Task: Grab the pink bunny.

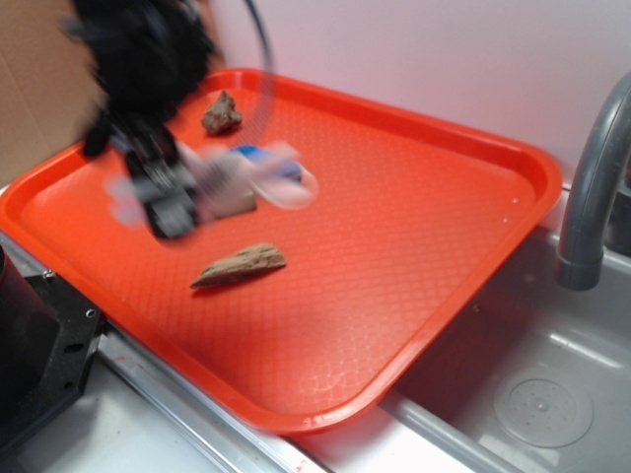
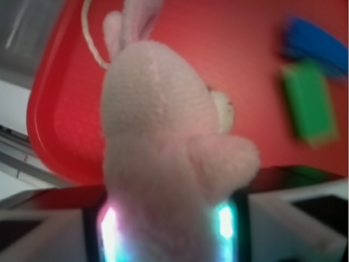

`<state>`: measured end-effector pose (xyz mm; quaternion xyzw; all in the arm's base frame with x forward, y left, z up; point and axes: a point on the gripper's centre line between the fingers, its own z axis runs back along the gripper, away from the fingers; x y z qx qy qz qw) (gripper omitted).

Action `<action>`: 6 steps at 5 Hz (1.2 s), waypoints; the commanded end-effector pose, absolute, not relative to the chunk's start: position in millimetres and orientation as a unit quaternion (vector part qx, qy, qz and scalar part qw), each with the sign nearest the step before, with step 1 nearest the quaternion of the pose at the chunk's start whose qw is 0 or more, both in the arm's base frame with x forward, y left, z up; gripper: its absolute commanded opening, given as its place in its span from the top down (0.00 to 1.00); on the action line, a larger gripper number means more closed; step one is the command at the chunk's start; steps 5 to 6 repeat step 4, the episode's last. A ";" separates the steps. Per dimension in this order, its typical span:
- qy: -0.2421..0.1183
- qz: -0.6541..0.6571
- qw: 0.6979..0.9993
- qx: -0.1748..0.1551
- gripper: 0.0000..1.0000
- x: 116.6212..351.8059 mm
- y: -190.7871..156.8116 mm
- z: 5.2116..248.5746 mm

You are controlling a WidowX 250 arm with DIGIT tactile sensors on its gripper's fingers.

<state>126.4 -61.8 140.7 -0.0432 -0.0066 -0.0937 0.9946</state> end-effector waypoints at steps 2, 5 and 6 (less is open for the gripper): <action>-0.051 0.118 0.991 -0.029 1.00 106.1 -18.5 221.5; -0.050 0.178 0.982 0.024 1.00 116.4 -14.2 222.6; -0.050 0.178 0.982 0.024 1.00 116.4 -14.2 222.6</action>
